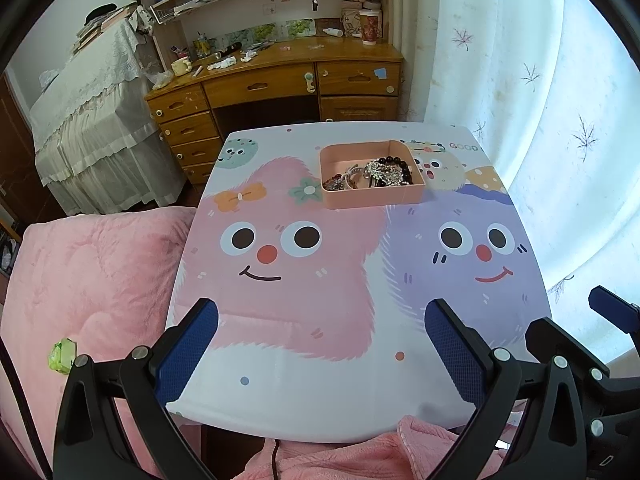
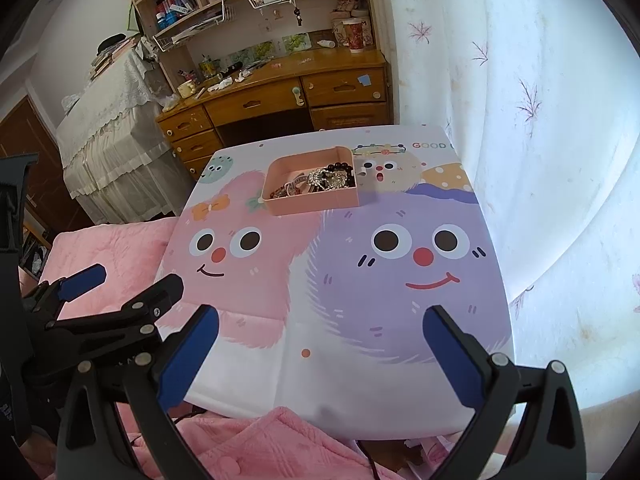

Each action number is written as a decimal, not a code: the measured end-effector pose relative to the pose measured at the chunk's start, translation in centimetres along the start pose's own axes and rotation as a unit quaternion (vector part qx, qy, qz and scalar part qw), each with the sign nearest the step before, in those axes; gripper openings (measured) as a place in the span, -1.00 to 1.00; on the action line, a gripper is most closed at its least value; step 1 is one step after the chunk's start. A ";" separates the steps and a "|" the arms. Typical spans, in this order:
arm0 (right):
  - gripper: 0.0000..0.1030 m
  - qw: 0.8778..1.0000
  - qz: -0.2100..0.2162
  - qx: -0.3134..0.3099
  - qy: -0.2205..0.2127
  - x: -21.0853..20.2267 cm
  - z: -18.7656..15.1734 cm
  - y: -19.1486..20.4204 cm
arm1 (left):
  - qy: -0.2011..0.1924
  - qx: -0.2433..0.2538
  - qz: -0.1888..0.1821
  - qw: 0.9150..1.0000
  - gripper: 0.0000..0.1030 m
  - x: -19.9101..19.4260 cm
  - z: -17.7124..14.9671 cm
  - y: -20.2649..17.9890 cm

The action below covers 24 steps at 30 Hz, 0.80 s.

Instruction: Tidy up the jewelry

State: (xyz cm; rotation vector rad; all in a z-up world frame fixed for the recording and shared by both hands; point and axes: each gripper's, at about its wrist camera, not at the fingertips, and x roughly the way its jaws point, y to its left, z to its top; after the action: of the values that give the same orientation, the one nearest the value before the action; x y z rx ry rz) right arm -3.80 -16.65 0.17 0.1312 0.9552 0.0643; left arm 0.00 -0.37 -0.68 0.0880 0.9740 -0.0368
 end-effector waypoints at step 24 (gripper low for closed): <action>0.99 1.000 0.008 -0.003 0.009 0.4 -0.5 1.1 | 0.004 -0.012 0.010 1.000 0.98 -0.1 -0.3 0.9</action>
State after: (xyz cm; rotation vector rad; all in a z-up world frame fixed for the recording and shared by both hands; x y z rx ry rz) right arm -3.98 -15.51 -0.33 0.1332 0.9723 0.0820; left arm -0.23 0.53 -0.74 0.0753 0.9809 -0.0065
